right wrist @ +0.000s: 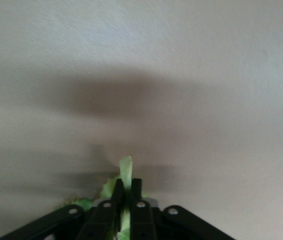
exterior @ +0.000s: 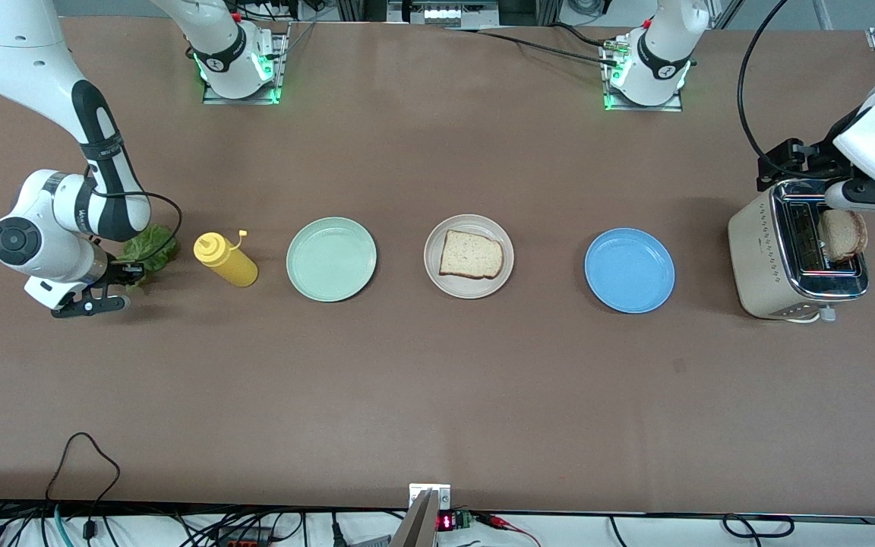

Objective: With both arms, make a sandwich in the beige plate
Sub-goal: 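Grasp the green lettuce leaf with the right gripper and lift it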

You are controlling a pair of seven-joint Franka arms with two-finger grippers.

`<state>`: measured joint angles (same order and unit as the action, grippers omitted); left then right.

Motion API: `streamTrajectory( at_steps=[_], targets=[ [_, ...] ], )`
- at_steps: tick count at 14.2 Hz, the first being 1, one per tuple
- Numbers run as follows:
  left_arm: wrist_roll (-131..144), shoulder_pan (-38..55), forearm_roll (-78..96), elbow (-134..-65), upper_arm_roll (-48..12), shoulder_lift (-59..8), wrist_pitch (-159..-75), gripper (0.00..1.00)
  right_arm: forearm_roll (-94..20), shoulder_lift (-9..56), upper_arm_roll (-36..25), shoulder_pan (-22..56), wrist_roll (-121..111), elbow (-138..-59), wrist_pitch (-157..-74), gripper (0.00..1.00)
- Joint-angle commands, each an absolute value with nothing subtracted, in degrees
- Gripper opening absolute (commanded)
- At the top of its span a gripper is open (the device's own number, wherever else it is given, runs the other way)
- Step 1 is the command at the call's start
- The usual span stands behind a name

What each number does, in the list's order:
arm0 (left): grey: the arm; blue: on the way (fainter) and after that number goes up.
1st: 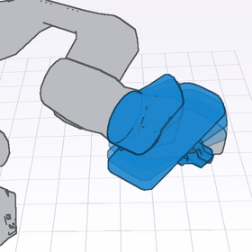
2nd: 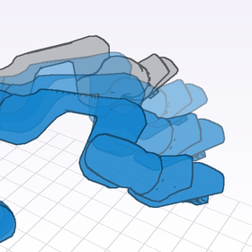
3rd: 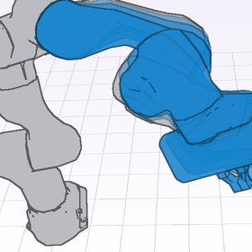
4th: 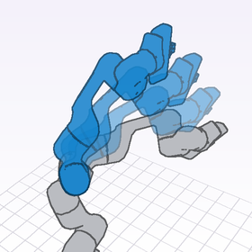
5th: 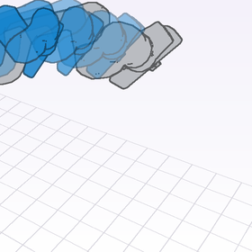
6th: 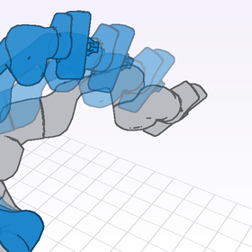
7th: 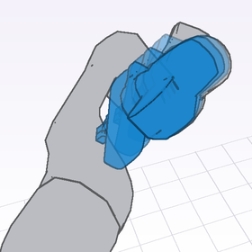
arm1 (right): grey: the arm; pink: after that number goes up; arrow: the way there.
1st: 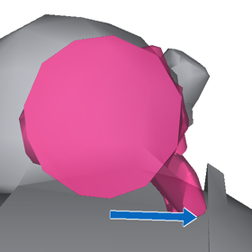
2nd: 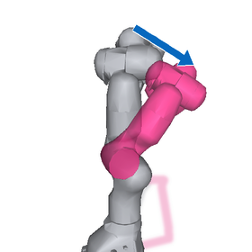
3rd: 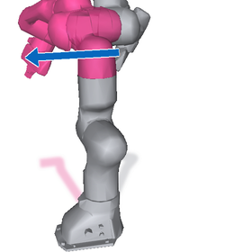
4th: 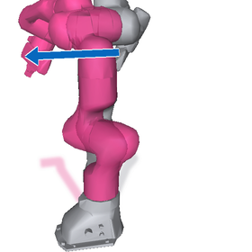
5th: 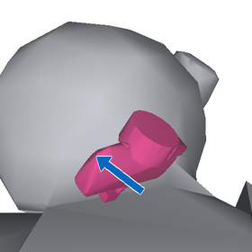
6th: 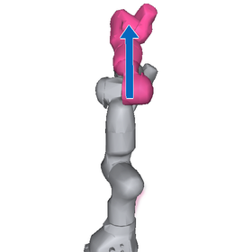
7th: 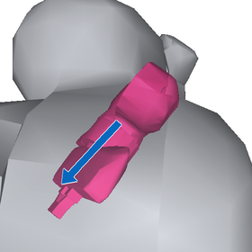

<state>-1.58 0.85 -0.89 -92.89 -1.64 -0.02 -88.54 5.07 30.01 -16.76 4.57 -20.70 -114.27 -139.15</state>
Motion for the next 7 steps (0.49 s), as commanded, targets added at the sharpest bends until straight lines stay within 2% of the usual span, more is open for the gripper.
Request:
streamTrajectory(
  at_steps=[1,7],
  targets=[
    [-2.6,0.6,-0.4,-91.3,-1.6,-0.6,-87.3,1.0,5.8,26.0,-16.6,4.7,-27.1,-113.1,-136.1,0.0],
    [-2.8,0.6,-0.4,-91.3,-1.6,-0.6,-87.3,1.0,5.0,21.7,-16.3,7.0,-47.7,-100.7,-114.1,0.0]
  ],
)
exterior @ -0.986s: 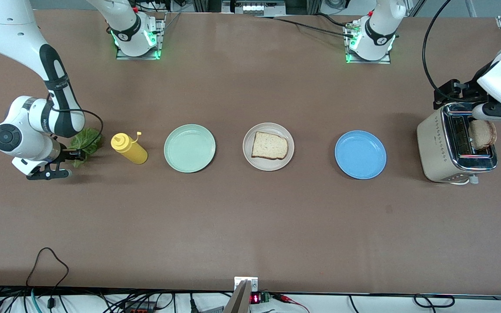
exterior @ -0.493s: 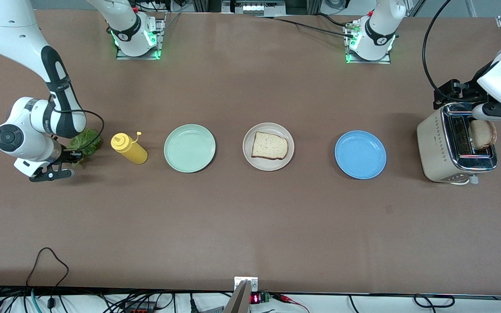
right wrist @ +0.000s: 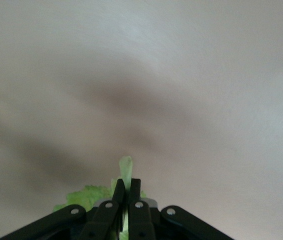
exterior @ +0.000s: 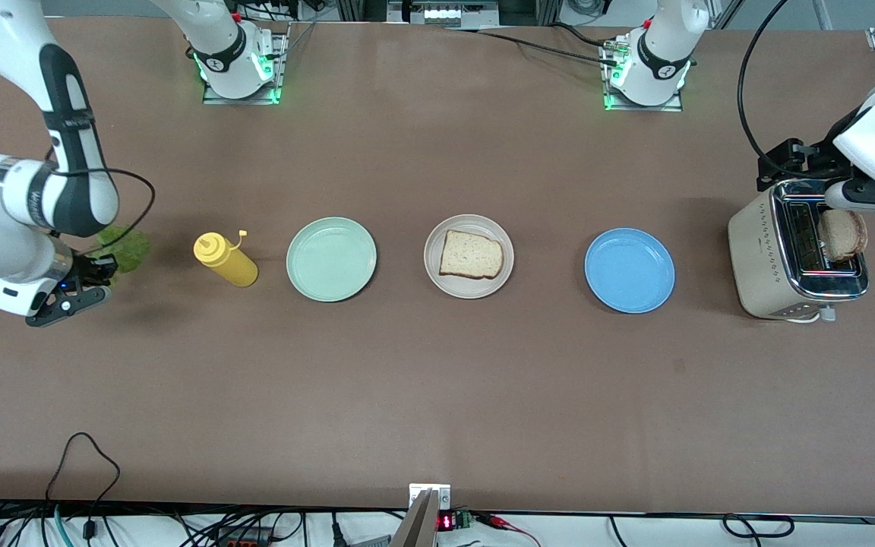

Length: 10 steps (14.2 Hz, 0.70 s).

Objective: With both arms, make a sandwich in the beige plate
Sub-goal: 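Grasp the green lettuce leaf with the right gripper and lift it, then carry the lettuce with the right gripper over the beige plate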

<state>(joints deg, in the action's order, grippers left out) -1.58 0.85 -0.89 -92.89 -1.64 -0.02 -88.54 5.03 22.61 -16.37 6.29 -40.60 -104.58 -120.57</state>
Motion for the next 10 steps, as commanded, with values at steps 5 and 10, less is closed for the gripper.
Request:
streamTrajectory(
  at_steps=[5,10],
  targets=[
    [-2.8,0.6,-0.4,-91.3,-1.6,-0.6,-87.3,1.0,2.6,21.6,-15.9,12.4,-57.7,-86.1,-95.2,0.0],
    [-2.8,0.6,-0.4,-91.3,-1.6,-0.6,-87.3,1.0,-6.0,21.7,-15.0,18.3,-64.1,-77.7,-90.8,0.0]
  ],
)
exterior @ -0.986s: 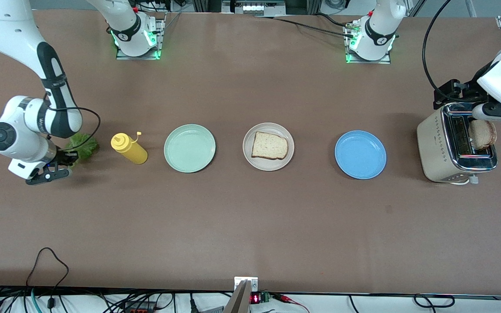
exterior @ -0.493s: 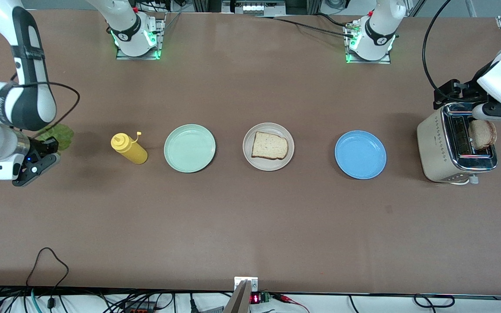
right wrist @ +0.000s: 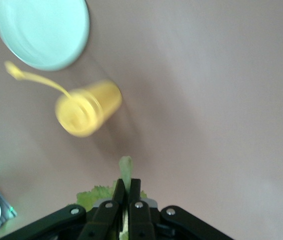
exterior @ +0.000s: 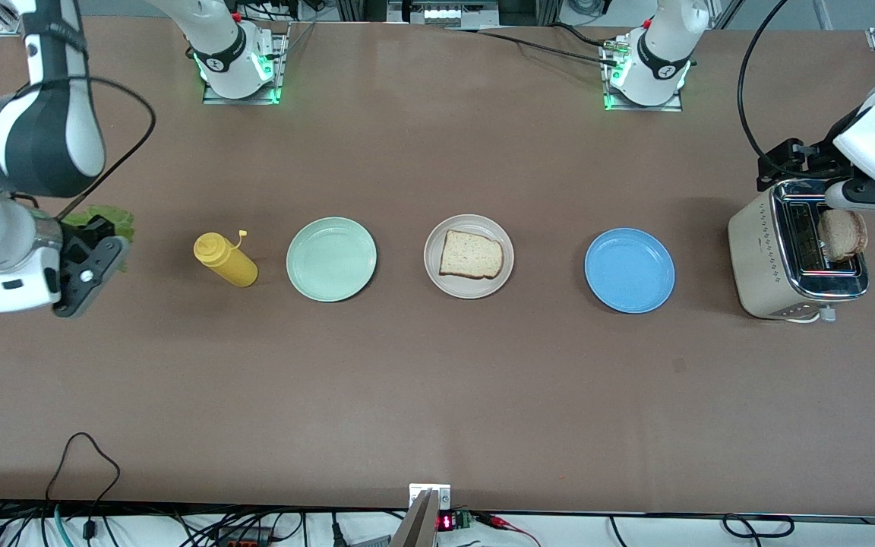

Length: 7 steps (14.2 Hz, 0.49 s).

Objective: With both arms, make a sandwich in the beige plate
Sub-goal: 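Carry the lettuce with the right gripper over the beige plate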

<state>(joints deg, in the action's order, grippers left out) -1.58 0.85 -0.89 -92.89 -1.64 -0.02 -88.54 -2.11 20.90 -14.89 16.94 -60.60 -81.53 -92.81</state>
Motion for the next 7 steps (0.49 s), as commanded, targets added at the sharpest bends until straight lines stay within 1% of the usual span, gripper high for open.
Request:
streamTrajectory(
  at_steps=[1,4,7],
  targets=[
    [-2.9,0.6,-0.4,-91.3,-1.6,-0.6,-87.3,1.0,-8.1,21.7,-15.0,19.9,-64.7,-77.3,-90.4,0.0],
    [-2.9,0.6,-0.4,-91.2,-1.6,-0.6,-87.3,1.0,-15.5,21.6,-15.0,24.3,-64.6,-75.9,-90.0,0.0],
    [-2.9,0.6,-0.4,-91.2,-1.6,-0.6,-87.3,1.0,-23.2,23.5,-15.1,29.3,-62.4,-74.2,-91.1,0.0]
  ],
)
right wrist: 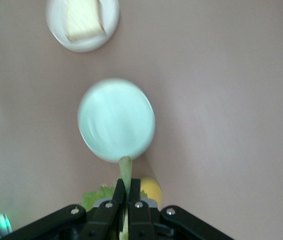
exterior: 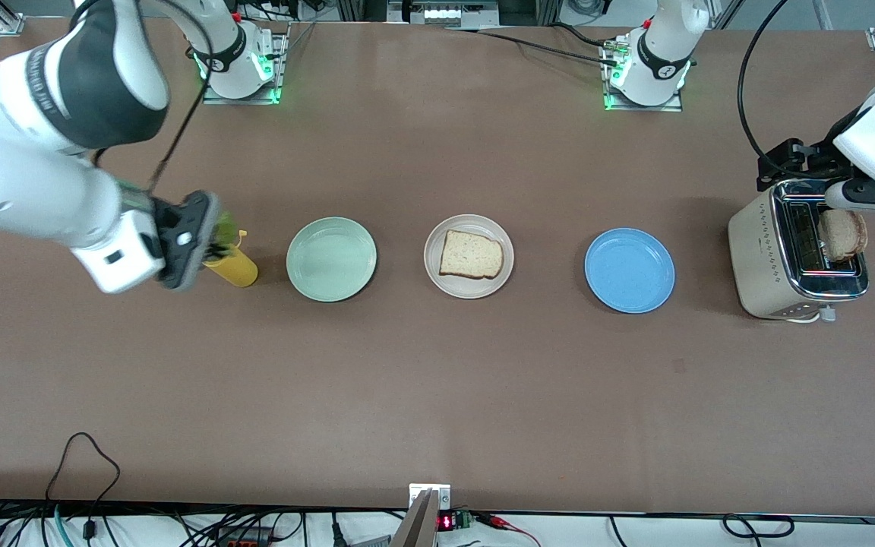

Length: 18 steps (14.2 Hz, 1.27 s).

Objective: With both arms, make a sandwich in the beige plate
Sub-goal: 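Carry the lettuce with the right gripper over the beige plate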

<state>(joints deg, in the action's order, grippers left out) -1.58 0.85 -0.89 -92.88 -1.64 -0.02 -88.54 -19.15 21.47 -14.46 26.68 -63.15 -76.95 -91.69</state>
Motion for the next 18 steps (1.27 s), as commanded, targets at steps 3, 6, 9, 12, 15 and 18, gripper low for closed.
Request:
streamTrajectory(
  at_steps=[3,6,9,12,15,18],
  targets=[
    [-2.9,0.6,-0.4,-91.2,-1.6,-0.6,-87.3,1.0,-25.8,27.2,-15.0,34.3,-55.7,-71.5,-96.1,0.0],
    [-2.9,0.5,-0.4,-91.2,-1.6,-0.6,-87.3,1.0,-26.2,31.2,-15.0,40.1,-52.4,-71.6,-104.2,0.0],
    [-2.9,0.5,-0.4,-91.3,-1.6,-0.6,-87.3,1.0,-26.2,35.1,-14.9,43.7,-50.8,-71.5,-108.5,0.0],
    [-2.9,0.1,-0.4,-91.3,-1.5,-0.6,-87.3,1.0,-26.2,37.8,-14.6,46.1,-50.7,-71.6,-112.7,0.0],
    [-3.0,-0.3,-0.4,-91.3,-1.6,-0.6,-87.3,1.0,-26.2,41.0,-14.6,49.5,-48.4,-71.7,-119.8,0.0],
    [-3.0,-0.3,-0.4,-91.3,-1.6,-0.7,-87.3,1.0,-26.1,44.6,-14.6,52.3,-44.7,-71.7,-126.9,0.0]
  ],
)
